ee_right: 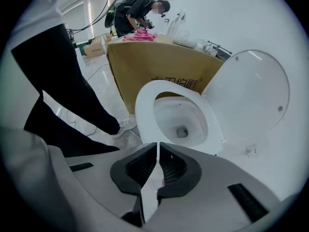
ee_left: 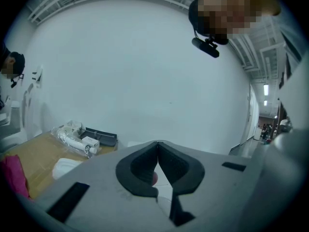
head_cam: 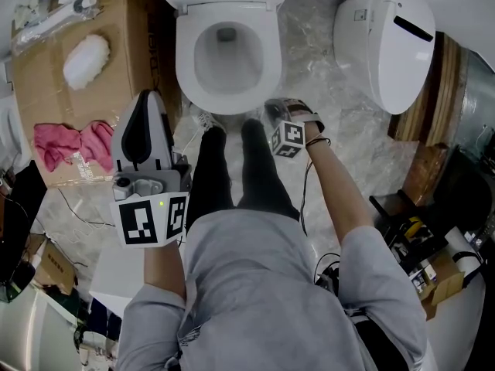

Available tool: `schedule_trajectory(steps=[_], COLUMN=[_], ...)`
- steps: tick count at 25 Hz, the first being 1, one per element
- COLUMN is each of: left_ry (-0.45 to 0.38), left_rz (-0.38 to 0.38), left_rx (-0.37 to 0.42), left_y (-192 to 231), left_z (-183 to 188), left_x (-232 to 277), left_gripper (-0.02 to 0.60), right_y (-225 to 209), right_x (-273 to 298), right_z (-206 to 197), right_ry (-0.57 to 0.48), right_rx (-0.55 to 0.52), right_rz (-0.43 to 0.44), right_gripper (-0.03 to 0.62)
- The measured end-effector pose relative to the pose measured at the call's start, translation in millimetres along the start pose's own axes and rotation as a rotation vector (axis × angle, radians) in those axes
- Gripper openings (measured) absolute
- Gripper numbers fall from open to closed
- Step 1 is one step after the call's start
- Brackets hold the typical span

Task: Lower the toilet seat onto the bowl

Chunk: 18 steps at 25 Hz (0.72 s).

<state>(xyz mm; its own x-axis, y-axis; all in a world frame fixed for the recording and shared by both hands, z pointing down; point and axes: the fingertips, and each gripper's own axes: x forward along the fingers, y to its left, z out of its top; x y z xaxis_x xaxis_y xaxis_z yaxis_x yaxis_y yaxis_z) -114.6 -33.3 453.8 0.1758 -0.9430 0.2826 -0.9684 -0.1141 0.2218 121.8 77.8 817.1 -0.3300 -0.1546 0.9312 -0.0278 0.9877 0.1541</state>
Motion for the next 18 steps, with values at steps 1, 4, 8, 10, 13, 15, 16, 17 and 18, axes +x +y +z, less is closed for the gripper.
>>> schedule_trajectory(steps=[1,4,8,10,13,15,16,17,18], left_ry=[0.001,0.004,0.007,0.008,0.007,0.000,-0.005,-0.011,-0.018], left_rz=[-0.003,-0.008,-0.010,-0.011,-0.011,-0.012,-0.013,-0.015,-0.017], left_rx=[0.000,0.002,0.005,0.005,0.004,0.004,0.005,0.007,0.009], left_y=[-0.9,-3.5,-3.9,-3.0,-1.3,-1.3,-1.5,-1.5,-1.1], left_z=[-0.6,-1.0,-2.3,-3.8,-4.9,-2.1,0.5,3.6,7.1], left_x=[0.7,2.4,3.6,3.5,2.6,1.9,1.7,1.3,0.7], left_gripper=[0.000,0.000,0.000,0.000,0.000,0.000,0.000,0.000,0.000], right_y=[-0.9,-3.2,-6.5,-9.1,-16.2,-24.9,-30.0,-34.8,-39.2], right_x=[0.3,1.8,4.7,6.9,6.5,-1.1,-6.9,-13.4,-20.1], right_z=[-1.1,-0.7,4.6,7.1,11.9,18.3,22.9,28.2,34.1], right_ry=[0.002,0.001,-0.012,-0.021,-0.043,-0.076,-0.097,-0.117,-0.137], right_rx=[0.006,0.022,0.077,0.144,0.298,0.409,0.456,0.495,0.528], right_rz=[-0.002,-0.007,-0.016,-0.023,-0.047,-0.084,-0.106,-0.128,-0.148], right_gripper=[0.012,0.008,0.002,0.000,0.000,0.000,0.000,0.000,0.000])
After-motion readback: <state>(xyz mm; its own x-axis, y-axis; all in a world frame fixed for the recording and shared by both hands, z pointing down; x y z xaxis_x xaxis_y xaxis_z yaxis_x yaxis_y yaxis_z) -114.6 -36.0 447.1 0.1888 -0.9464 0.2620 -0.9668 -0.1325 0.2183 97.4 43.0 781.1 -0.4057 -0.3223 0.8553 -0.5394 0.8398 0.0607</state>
